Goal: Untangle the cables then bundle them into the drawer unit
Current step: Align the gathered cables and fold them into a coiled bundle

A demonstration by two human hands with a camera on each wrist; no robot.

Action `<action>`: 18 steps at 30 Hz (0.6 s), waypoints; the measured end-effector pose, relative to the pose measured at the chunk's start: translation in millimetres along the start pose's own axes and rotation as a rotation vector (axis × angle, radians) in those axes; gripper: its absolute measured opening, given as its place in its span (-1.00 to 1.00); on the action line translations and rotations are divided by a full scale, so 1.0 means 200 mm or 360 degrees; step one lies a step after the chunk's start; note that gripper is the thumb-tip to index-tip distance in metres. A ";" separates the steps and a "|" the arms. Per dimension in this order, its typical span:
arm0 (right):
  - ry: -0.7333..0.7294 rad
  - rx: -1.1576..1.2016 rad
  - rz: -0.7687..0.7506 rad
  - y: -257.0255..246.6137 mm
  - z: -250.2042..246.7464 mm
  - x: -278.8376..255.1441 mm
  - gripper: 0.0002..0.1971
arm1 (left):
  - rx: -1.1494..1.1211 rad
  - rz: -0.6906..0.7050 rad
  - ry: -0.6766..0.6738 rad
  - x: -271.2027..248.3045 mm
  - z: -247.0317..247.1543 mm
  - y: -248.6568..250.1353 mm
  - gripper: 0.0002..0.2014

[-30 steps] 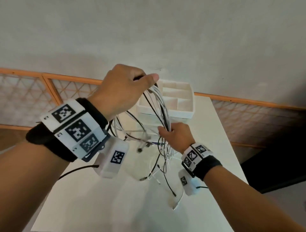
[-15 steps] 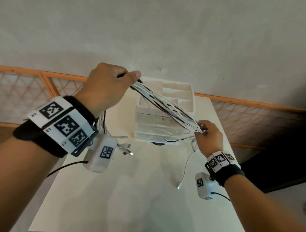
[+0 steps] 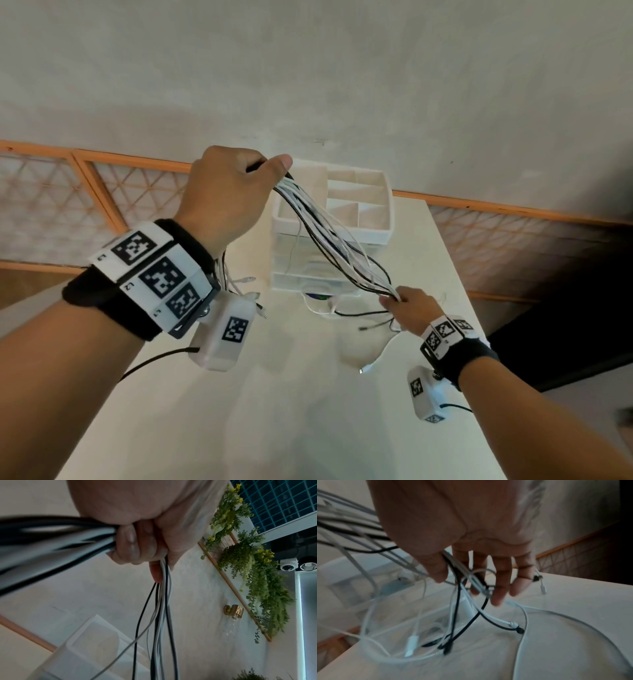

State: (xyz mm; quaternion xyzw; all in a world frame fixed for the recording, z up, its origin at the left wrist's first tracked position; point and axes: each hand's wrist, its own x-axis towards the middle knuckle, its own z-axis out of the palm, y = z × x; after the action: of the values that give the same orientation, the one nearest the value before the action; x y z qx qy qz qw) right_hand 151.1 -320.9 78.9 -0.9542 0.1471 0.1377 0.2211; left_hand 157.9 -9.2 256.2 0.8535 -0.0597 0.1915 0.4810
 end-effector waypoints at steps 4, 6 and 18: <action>0.0469 0.0148 -0.0207 -0.06 -0.07 0.01 -0.85 | 0.0045 -0.0035 -0.0059 -0.01 0.03 -0.03 -0.44; 0.0770 0.0249 -0.0420 -0.08 -0.15 0.00 -0.76 | 0.0107 -0.0078 -0.0093 -0.04 0.06 -0.06 -0.44; 0.0265 -0.0111 0.0261 0.33 0.10 -0.03 -0.69 | -0.0222 -0.0026 0.0219 0.07 -0.09 0.02 -0.35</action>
State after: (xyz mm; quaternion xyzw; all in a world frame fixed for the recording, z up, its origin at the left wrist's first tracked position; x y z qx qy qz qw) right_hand 119.6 -366.9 38.9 -0.9542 0.2376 0.0807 0.1630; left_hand 165.0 5.5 273.0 0.8032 -0.0328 0.2410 0.5438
